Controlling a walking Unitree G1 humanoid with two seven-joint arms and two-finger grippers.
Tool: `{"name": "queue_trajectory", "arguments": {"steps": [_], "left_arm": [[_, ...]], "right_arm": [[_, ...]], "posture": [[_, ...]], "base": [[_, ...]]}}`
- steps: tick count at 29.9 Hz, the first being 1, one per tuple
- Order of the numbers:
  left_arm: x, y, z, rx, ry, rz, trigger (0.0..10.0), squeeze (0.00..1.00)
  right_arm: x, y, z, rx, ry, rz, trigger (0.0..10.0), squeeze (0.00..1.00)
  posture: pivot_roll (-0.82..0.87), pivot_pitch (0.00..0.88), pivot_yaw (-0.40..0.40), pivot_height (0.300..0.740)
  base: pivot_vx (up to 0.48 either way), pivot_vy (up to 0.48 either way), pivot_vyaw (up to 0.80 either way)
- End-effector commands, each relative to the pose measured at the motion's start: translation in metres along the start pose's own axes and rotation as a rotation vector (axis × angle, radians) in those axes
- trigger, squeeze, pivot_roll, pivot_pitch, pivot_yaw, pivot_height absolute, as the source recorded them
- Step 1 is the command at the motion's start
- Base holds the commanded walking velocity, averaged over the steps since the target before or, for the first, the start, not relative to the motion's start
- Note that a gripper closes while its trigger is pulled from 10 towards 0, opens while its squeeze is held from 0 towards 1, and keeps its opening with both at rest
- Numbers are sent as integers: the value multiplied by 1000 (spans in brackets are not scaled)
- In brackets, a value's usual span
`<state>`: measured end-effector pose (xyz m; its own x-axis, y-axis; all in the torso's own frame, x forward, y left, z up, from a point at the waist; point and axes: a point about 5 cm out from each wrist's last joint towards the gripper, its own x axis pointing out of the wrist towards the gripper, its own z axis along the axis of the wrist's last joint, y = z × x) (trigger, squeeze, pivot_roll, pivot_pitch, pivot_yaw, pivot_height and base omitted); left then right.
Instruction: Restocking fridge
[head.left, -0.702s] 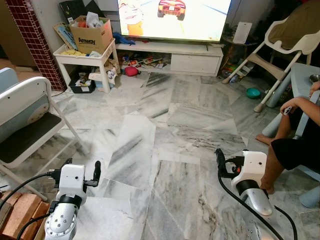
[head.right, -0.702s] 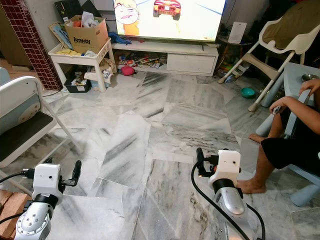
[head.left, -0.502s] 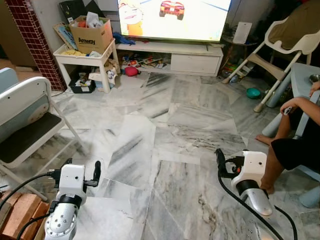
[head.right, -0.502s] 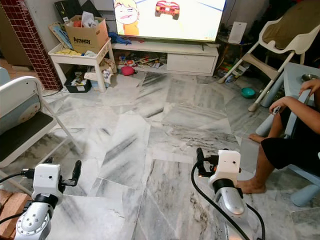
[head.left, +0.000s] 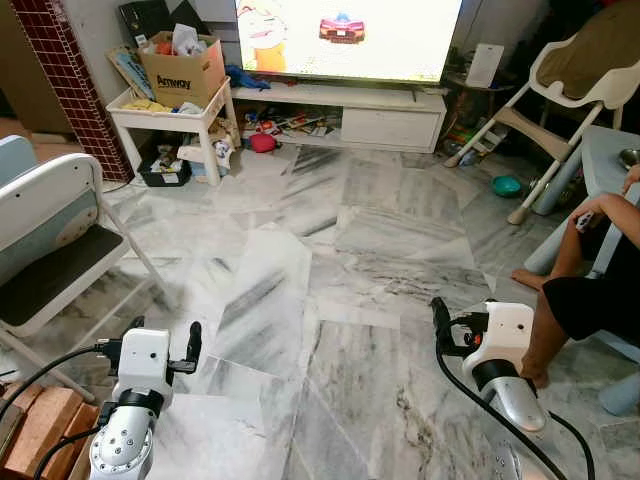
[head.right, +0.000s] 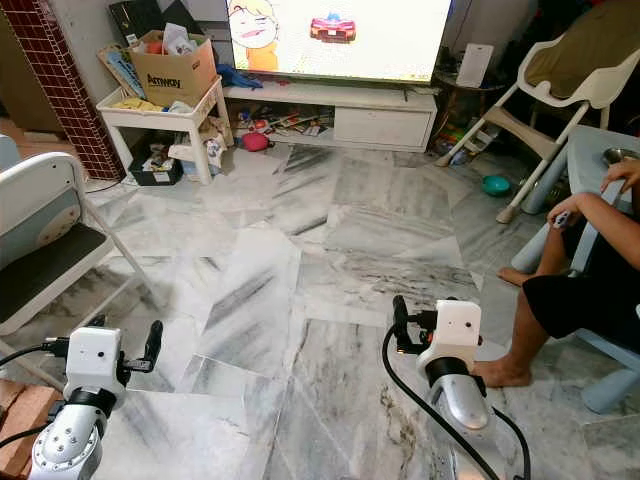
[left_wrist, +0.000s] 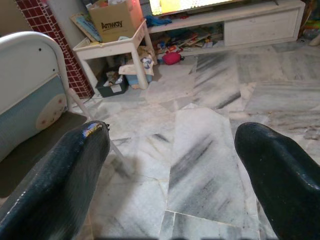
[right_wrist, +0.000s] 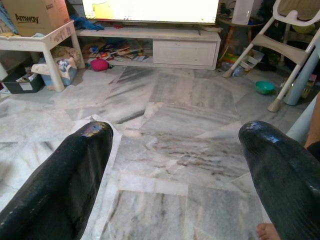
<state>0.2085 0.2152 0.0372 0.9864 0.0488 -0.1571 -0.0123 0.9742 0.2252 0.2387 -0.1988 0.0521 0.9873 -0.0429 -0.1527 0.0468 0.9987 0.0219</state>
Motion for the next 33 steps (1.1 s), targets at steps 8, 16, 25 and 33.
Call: {"name": "queue_trajectory", "arguments": {"steps": [8, 16, 25, 33], "left_arm": [[29, -1, 72, -213, -144, -23, 10000, 0], [24, 2, 58, -140, -123, 15, 10000, 0], [22, 5, 63, -89, -94, 56, 10000, 0], [31, 11, 76, 40, -122, 67, 10000, 0]], "right_arm": [[32, 18, 50, -42, -87, 87, 10000, 0], [25, 8, 35, -101, -66, 59, 10000, 0], [17, 6, 29, -38, -33, 39, 10000, 0], [21, 11, 29, -21, -28, 52, 10000, 0]], "posture": [[64, 54, -56, 740], [52, 64, -55, 740], [54, 61, -39, 740], [70, 67, -50, 740]], "base": [[0, 0, 0], [0, 0, 200], [0, 0, 800], [0, 0, 800]]}}
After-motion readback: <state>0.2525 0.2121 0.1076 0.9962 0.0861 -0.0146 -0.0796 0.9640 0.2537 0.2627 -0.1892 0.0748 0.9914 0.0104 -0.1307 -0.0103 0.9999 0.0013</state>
